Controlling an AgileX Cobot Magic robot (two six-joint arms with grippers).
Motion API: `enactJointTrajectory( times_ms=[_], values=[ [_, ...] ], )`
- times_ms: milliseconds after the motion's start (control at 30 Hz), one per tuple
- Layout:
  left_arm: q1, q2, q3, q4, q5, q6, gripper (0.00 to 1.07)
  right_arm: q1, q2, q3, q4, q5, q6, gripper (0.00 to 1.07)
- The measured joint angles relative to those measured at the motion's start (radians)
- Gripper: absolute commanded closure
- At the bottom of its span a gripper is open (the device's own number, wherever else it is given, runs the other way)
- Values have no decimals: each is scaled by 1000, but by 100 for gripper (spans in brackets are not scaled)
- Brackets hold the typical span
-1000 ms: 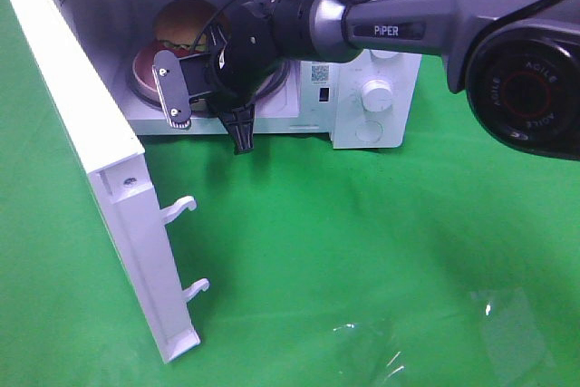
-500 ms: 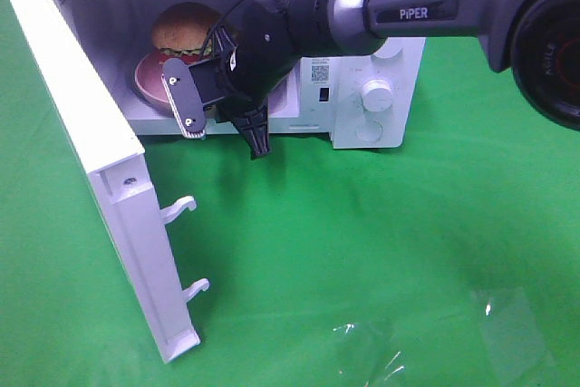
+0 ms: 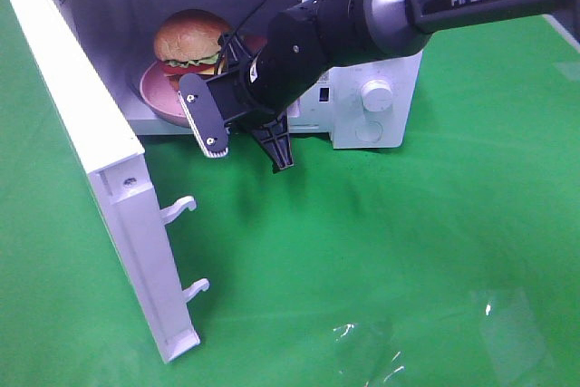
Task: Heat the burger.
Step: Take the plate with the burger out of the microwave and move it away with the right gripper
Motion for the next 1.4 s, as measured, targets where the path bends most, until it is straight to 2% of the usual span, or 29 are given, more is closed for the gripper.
enactJointTrajectory(
  times_ms=[167, 233, 667, 1400],
  values=[
    [0, 0, 0, 0, 0, 0, 25, 0, -34, 50, -7, -13, -2, 107],
    [0, 0, 0, 0, 0, 0, 25, 0, -82, 113, -10, -38, -12, 107],
    [0, 0, 0, 0, 0, 0, 25, 29, -223, 303, -34, -83, -31, 107],
    [0, 0, 0, 0, 0, 0, 25, 59, -505, 588, -16, -91, -22, 107]
  ],
)
